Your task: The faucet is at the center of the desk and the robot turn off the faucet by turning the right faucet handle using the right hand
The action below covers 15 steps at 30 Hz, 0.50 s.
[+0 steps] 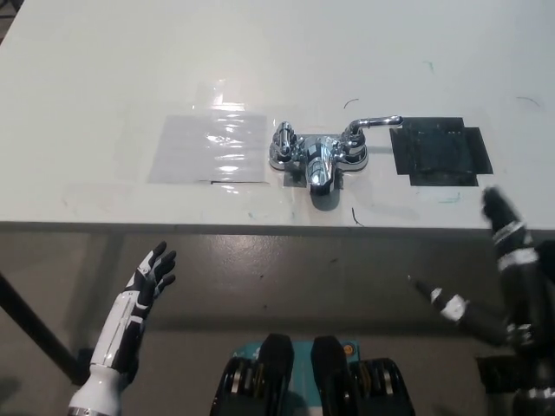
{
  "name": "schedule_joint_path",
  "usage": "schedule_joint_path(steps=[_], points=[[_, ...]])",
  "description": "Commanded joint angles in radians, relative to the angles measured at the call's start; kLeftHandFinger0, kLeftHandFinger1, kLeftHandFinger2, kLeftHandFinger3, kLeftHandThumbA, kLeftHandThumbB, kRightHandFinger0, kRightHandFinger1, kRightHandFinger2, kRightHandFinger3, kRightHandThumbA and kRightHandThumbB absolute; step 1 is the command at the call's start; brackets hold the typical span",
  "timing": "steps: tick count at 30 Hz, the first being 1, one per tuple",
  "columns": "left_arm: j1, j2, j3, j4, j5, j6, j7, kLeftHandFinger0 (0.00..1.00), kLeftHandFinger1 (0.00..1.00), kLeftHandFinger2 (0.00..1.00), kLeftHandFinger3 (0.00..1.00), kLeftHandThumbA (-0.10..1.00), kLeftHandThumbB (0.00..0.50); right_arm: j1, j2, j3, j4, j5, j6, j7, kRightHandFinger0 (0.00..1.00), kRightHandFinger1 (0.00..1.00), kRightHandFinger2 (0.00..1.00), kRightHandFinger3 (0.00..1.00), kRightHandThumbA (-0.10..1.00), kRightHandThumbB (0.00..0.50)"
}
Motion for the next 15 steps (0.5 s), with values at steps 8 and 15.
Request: schedule_joint_path(steps=[8,15], points=[[-0.023,0.011,-0.007,-0.037,-0.012,-0.058,-0.020,1.00,1.00,1.00,1.00,0.98,0.230,-0.390,-0.285,-0.062,0.110,0.170,0.225,0.161,1.00,1.00,1.00,1.00,1.00,0.259],[-0.026,0.006,-0.016,-0.023,-0.004,-0.059,-0.020,1.00,1.00,1.00,1.00,0.98,0.248,-0.690,-0.336,-0.052,0.386,0.315,0.329,0.333,1.00,1.00,1.00,1.00,1.00,0.230]])
